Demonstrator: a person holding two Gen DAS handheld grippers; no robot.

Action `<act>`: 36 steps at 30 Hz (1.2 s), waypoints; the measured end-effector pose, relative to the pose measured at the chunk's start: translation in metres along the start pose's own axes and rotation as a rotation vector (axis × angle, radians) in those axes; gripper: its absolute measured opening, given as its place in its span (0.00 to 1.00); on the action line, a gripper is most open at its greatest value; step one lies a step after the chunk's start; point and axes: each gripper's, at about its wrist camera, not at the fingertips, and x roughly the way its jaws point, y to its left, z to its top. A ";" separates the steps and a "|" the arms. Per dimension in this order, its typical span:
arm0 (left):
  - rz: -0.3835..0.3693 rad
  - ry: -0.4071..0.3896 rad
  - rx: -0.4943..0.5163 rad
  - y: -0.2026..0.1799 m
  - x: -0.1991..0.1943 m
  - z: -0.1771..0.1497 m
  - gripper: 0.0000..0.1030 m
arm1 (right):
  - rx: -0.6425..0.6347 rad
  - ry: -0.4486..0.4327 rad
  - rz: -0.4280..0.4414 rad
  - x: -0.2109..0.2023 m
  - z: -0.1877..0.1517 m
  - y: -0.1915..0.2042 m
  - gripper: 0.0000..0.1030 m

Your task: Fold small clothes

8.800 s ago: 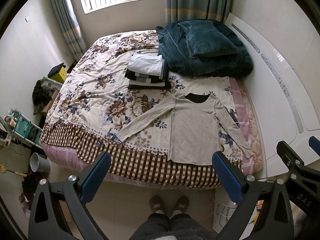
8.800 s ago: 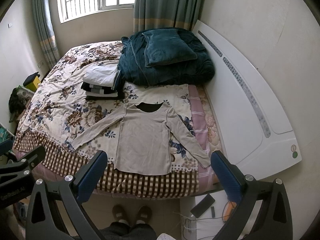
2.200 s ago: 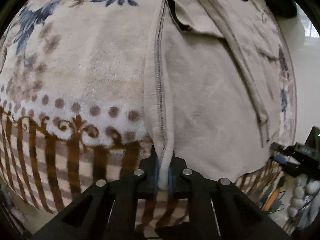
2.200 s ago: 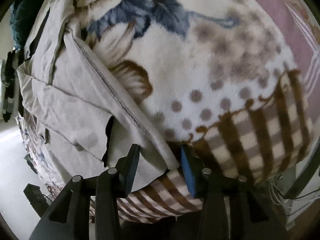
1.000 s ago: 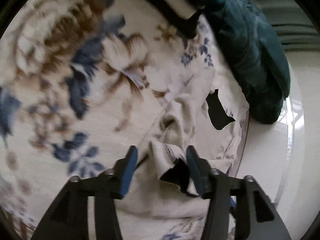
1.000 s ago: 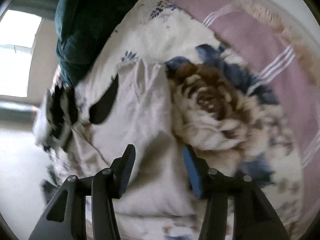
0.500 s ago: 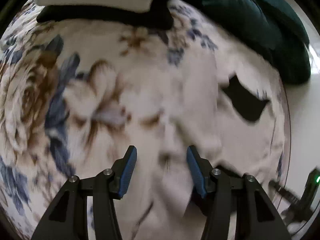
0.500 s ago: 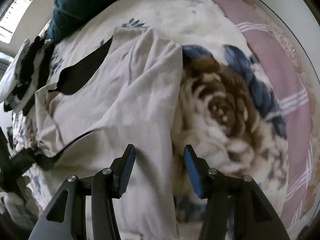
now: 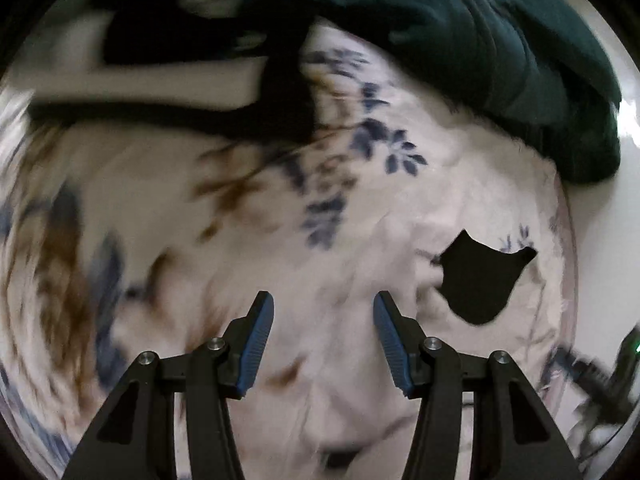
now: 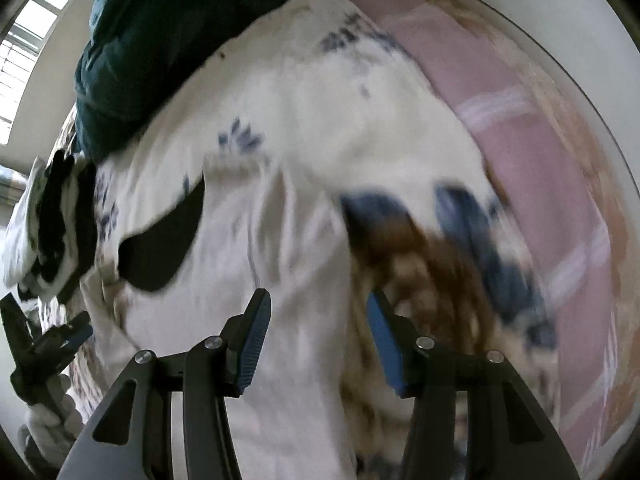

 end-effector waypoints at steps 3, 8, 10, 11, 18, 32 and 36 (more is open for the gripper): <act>0.034 0.045 0.116 -0.022 0.029 0.023 0.48 | -0.021 -0.001 -0.016 0.020 0.034 0.017 0.51; 0.079 0.081 0.241 -0.044 0.060 0.043 0.48 | -0.135 0.057 -0.066 0.061 0.081 0.053 0.51; 0.084 0.076 0.277 -0.049 0.063 0.048 0.48 | -0.172 0.122 -0.070 0.083 0.093 0.064 0.51; 0.090 0.082 0.285 -0.051 0.062 0.050 0.48 | -0.179 0.142 -0.075 0.089 0.095 0.067 0.51; -0.017 0.093 0.354 -0.056 0.055 0.060 0.48 | -0.219 0.152 -0.091 0.093 0.098 0.074 0.51; -0.026 -0.058 0.547 -0.094 0.023 0.031 0.02 | -0.243 0.008 -0.051 0.063 0.081 0.082 0.09; -0.074 -0.132 0.491 -0.087 -0.016 0.026 0.02 | -0.216 -0.063 -0.024 0.030 0.062 0.077 0.09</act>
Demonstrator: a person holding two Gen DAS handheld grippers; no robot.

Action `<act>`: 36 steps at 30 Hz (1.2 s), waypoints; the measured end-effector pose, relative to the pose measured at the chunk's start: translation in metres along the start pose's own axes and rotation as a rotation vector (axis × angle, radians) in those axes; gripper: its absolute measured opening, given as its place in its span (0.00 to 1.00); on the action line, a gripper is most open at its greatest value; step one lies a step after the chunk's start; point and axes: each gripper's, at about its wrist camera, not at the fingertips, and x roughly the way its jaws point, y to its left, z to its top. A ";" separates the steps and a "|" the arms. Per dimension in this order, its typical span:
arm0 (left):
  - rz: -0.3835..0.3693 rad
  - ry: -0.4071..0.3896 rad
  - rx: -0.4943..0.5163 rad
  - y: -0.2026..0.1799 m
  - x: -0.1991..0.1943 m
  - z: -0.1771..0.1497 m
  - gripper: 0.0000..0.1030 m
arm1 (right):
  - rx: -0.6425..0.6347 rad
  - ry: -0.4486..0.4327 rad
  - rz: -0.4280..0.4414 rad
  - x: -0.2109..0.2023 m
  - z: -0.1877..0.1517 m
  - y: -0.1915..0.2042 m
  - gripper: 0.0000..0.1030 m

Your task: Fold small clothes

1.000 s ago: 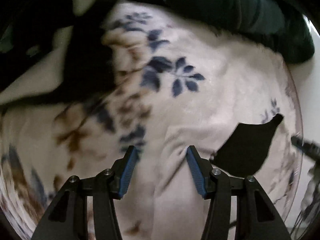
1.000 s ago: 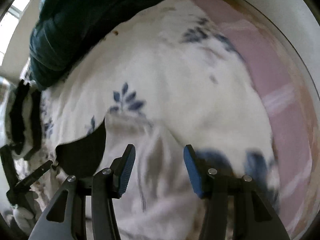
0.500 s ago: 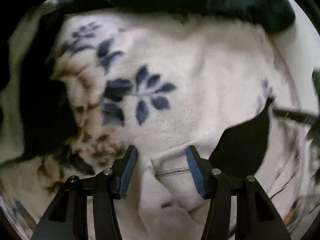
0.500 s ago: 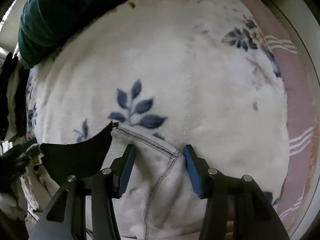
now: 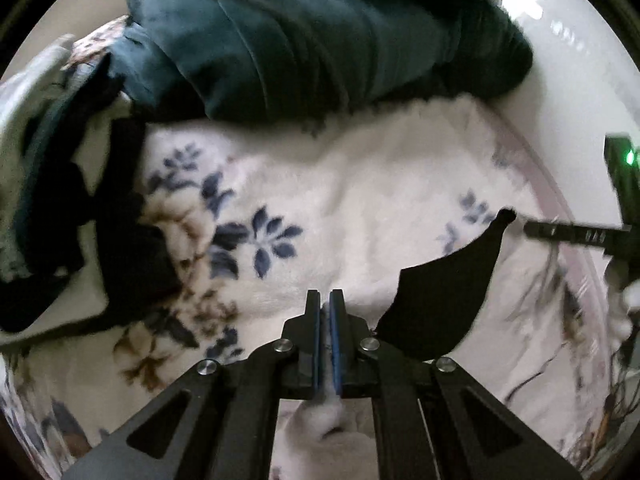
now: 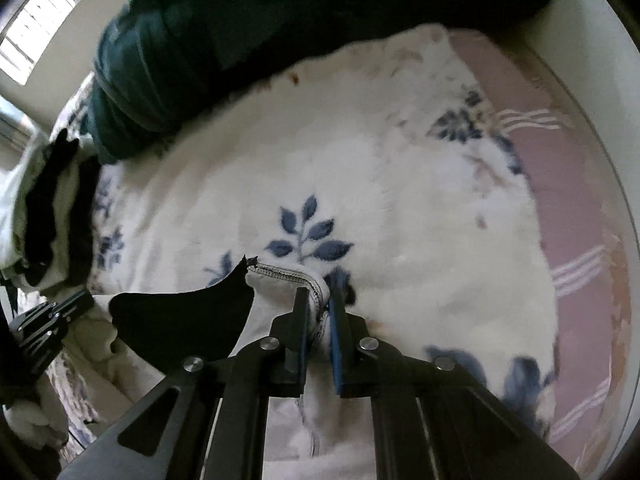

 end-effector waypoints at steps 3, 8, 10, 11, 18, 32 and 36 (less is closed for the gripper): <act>-0.022 -0.047 -0.018 0.002 -0.030 -0.004 0.02 | 0.016 -0.051 0.022 -0.029 -0.019 0.000 0.09; -0.061 -0.129 -0.069 -0.013 -0.085 -0.032 0.02 | 0.042 -0.137 0.046 -0.087 -0.064 0.001 0.09; -0.085 -0.145 -0.106 -0.019 -0.112 -0.055 0.02 | 0.076 -0.153 0.067 -0.109 -0.091 -0.008 0.09; -0.092 -0.139 -0.126 -0.023 -0.113 -0.066 0.02 | 0.098 -0.148 0.071 -0.117 -0.106 -0.013 0.09; -0.113 0.047 -0.291 -0.038 -0.111 -0.176 0.02 | 0.251 -0.036 0.071 -0.125 -0.241 -0.053 0.09; -0.260 0.131 -0.656 0.008 -0.109 -0.252 0.48 | 0.428 0.138 0.127 -0.105 -0.322 -0.100 0.42; -0.249 0.044 -0.663 0.016 -0.113 -0.217 0.50 | 0.517 0.053 0.191 -0.116 -0.303 -0.115 0.47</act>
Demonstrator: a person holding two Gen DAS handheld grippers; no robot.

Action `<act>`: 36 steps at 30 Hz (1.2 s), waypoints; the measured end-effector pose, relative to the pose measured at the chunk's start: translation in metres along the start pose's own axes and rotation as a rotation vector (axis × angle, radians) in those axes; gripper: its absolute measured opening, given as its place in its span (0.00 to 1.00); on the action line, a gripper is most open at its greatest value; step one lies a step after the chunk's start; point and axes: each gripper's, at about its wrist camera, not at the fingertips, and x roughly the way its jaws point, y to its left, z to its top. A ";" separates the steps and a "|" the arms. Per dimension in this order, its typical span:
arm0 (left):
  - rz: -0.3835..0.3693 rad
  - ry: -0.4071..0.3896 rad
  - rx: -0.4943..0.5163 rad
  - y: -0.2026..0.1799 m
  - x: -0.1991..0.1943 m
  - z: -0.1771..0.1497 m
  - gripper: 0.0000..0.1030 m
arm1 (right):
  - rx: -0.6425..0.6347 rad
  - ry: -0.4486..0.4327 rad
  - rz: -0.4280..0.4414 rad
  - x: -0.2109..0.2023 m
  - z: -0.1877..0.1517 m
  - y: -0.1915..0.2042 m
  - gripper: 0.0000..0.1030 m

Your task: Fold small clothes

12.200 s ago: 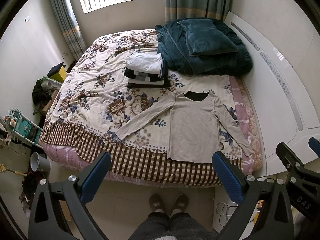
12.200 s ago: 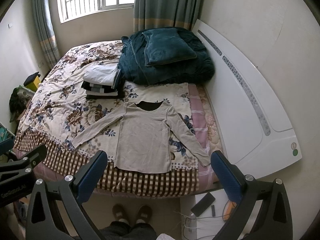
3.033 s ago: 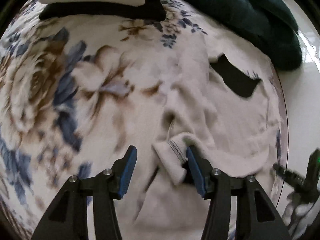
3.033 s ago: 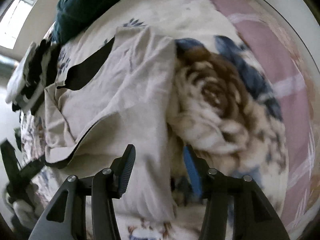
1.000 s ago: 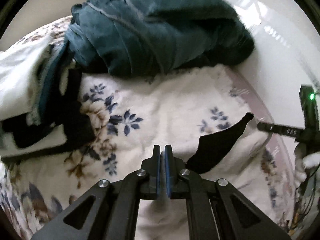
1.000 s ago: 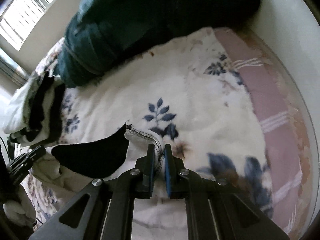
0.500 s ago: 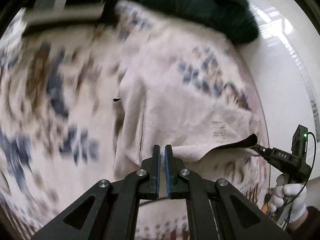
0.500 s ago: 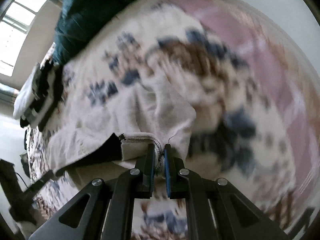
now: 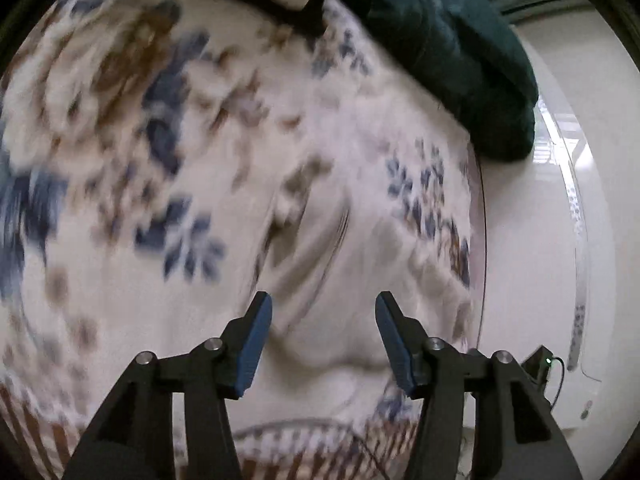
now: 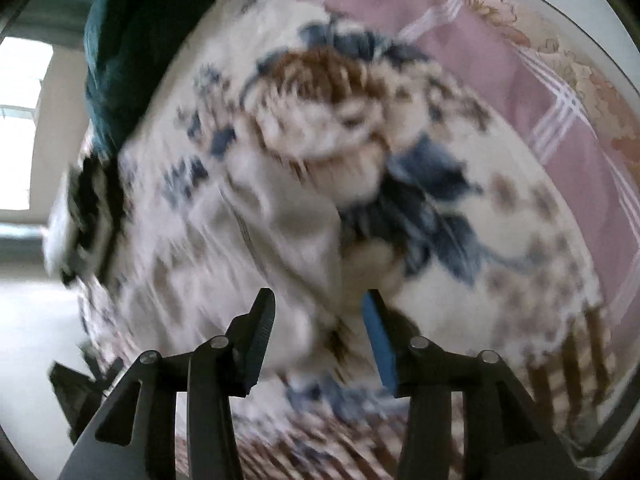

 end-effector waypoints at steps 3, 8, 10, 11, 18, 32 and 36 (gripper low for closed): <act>0.017 -0.060 0.074 -0.019 0.016 0.030 0.50 | 0.022 -0.029 0.041 0.013 0.033 0.008 0.47; 0.119 -0.012 0.200 -0.025 0.062 0.063 0.50 | -0.030 0.039 0.001 0.067 0.083 0.038 0.08; 0.196 0.028 0.225 -0.017 0.083 0.070 0.50 | -0.073 0.022 -0.059 0.078 0.097 0.048 0.08; 0.225 0.058 0.225 -0.011 0.093 0.073 0.50 | -0.087 0.019 -0.095 0.082 0.102 0.050 0.08; 0.123 0.085 0.113 0.014 0.076 0.079 0.51 | -0.025 0.039 -0.077 0.069 0.121 0.040 0.30; 0.078 0.059 0.078 0.015 0.040 0.009 0.09 | 0.127 0.160 0.103 0.070 0.048 -0.001 0.35; 0.060 0.042 0.053 0.014 0.027 0.003 0.09 | 0.110 0.089 0.104 0.066 0.043 0.006 0.08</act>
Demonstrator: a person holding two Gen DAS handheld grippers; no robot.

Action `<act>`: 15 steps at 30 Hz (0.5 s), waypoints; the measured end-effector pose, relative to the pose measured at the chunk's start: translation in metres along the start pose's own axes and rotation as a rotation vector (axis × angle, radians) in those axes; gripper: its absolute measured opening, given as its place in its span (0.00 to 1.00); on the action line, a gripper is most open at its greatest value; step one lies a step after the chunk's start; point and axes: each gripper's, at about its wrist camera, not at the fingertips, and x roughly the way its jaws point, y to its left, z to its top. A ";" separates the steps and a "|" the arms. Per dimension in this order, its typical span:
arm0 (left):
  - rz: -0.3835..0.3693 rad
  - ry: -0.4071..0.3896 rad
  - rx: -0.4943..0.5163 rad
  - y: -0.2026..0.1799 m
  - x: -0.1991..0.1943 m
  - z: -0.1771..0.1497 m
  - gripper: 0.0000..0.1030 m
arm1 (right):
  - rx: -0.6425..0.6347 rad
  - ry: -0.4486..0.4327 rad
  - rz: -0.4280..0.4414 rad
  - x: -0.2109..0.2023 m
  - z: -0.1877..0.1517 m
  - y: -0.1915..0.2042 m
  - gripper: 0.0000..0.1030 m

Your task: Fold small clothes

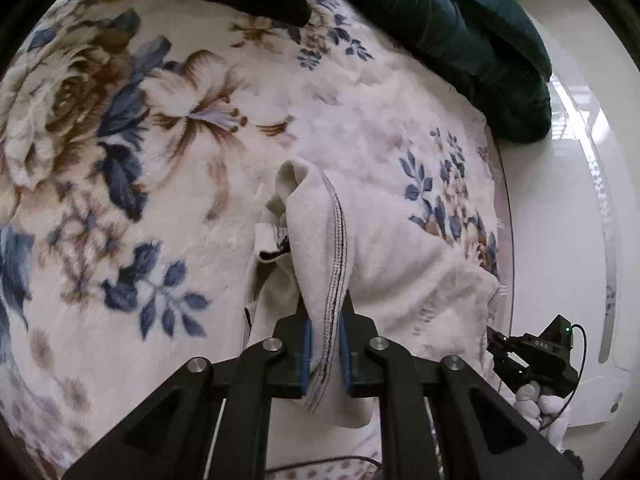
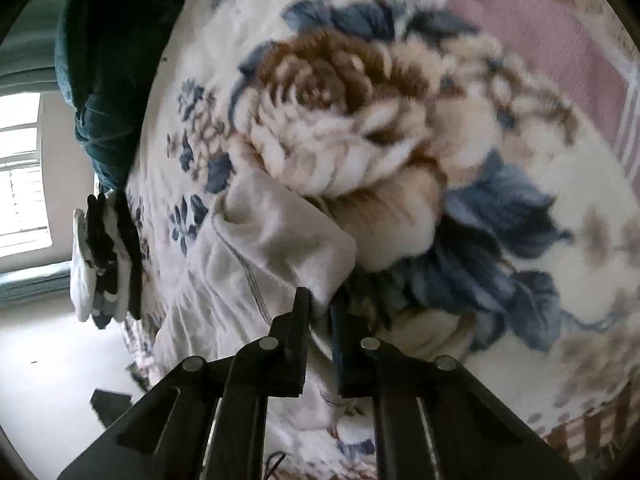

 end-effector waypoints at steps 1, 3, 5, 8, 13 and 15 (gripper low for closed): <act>-0.023 0.008 -0.033 0.001 -0.002 0.001 0.09 | -0.010 -0.024 -0.008 -0.005 0.001 0.004 0.07; -0.073 0.027 -0.103 0.007 -0.006 0.003 0.09 | -0.024 -0.067 -0.033 -0.015 0.008 0.008 0.07; -0.015 0.031 -0.084 0.011 -0.004 0.006 0.09 | -0.026 -0.072 -0.060 -0.019 0.016 0.007 0.07; 0.044 0.107 -0.031 0.017 0.013 0.008 0.13 | -0.046 -0.044 -0.156 -0.016 0.027 0.003 0.07; -0.104 0.086 -0.060 0.016 -0.001 0.016 0.59 | -0.065 -0.026 -0.108 -0.028 0.038 0.000 0.55; -0.127 0.048 -0.067 0.019 -0.004 0.020 0.67 | -0.070 -0.051 -0.046 -0.032 0.038 -0.002 0.60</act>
